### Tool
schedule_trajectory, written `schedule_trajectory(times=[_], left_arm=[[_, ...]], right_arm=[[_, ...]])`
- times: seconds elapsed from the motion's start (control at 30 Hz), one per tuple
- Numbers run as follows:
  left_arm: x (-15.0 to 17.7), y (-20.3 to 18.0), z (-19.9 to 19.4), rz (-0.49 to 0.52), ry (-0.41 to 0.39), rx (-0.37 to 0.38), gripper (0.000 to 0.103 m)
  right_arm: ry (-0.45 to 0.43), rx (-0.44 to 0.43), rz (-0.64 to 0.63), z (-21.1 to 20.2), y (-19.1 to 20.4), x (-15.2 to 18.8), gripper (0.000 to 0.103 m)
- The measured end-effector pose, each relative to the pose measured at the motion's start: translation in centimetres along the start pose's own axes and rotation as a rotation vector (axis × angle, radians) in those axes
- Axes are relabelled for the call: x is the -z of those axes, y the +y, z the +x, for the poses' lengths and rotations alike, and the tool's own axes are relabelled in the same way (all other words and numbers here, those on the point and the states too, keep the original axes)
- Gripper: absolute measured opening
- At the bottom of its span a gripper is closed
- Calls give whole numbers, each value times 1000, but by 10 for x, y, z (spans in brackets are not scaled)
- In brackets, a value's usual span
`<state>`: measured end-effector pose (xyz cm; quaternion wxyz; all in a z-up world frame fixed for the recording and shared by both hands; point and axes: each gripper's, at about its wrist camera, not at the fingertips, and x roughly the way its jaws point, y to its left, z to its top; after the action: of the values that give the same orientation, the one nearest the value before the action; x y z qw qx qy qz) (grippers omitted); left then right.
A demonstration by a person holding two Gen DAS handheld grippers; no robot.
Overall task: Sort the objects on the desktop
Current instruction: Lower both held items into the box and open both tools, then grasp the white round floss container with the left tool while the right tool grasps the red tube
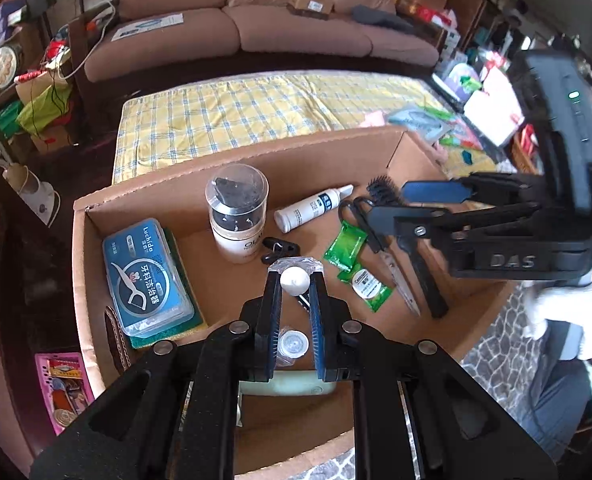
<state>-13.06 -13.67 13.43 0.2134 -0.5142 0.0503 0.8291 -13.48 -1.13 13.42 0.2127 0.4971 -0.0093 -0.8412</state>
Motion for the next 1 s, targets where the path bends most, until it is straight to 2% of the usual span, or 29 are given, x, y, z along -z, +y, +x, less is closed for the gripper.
schedule_trajectory(times=[0.1,0.23,0.33,0.5,0.53,0.63,0.73,0.83,1.0], left_arm=[[-12,-14,16,81,82,-36,13],[-17,-44,42,157,215,-13,13],[-12,-64,66,228,315,-59,13],[-12,-73,101,234,395,-106,14],[-14,-73,104,227,392,-116,20],[-21,-74,106,203,364,-142,25],[-29,-70,99,174,322,-160,51],[-34,-68,84,159,278,-172,49],[-41,-64,47,118,193,-100,53]], right_arm=[[-19,-1,-16,-18,-6,3,61],[-37,-3,-26,-35,-17,10,61],[-45,-12,-21,-43,-27,17,61],[-51,-18,-11,-48,-44,27,61],[-51,-20,-5,-49,-48,30,61],[-55,-18,15,-50,-60,36,61],[-64,-15,37,-55,-72,40,61],[-77,-13,57,-60,-82,43,61],[-107,-17,82,-76,-92,47,61]])
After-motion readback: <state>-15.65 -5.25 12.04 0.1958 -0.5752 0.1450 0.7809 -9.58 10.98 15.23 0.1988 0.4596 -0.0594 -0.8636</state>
